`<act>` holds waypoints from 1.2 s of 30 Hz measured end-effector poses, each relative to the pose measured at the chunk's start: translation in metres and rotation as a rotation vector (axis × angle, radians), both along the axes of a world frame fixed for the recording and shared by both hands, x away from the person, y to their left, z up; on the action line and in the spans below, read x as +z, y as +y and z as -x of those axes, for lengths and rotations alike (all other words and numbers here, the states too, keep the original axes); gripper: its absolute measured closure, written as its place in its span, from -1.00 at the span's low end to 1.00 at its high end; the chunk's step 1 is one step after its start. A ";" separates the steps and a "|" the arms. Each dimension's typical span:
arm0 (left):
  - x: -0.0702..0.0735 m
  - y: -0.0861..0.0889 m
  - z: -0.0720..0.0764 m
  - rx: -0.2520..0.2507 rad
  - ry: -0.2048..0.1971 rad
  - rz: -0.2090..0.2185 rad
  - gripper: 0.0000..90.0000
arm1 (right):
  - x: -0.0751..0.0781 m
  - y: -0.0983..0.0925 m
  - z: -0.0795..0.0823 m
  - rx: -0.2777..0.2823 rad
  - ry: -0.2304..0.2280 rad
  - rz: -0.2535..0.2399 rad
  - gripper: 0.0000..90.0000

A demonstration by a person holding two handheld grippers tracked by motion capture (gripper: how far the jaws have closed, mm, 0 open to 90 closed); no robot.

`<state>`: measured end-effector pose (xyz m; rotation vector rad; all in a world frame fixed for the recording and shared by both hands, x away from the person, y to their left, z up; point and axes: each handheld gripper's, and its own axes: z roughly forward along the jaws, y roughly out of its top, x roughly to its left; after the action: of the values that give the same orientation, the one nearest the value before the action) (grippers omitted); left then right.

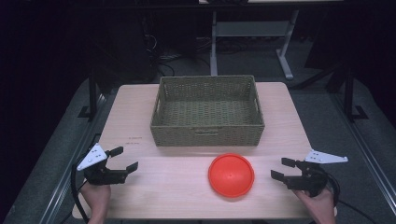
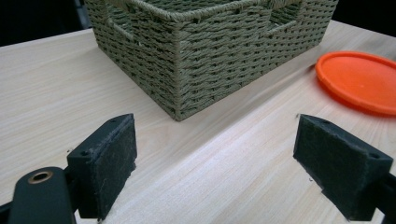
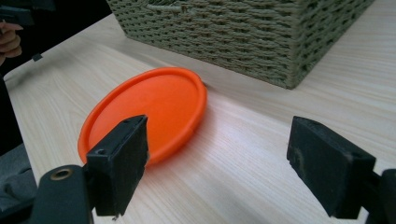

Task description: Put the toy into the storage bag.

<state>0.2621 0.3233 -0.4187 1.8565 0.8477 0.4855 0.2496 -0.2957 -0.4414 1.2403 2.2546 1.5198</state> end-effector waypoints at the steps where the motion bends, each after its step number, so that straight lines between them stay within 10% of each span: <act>1: 0.000 0.000 0.000 0.000 0.000 0.000 -0.72 | 0.000 0.000 0.000 0.000 0.000 0.000 -0.56; 36: 0.000 0.001 0.000 0.004 -0.002 0.012 -0.72 | 0.030 0.058 -0.046 0.174 0.148 0.147 -0.54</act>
<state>0.2620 0.3240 -0.4191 1.8433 0.8511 0.4841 0.2953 -0.2374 -0.4118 1.1780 2.5772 1.3242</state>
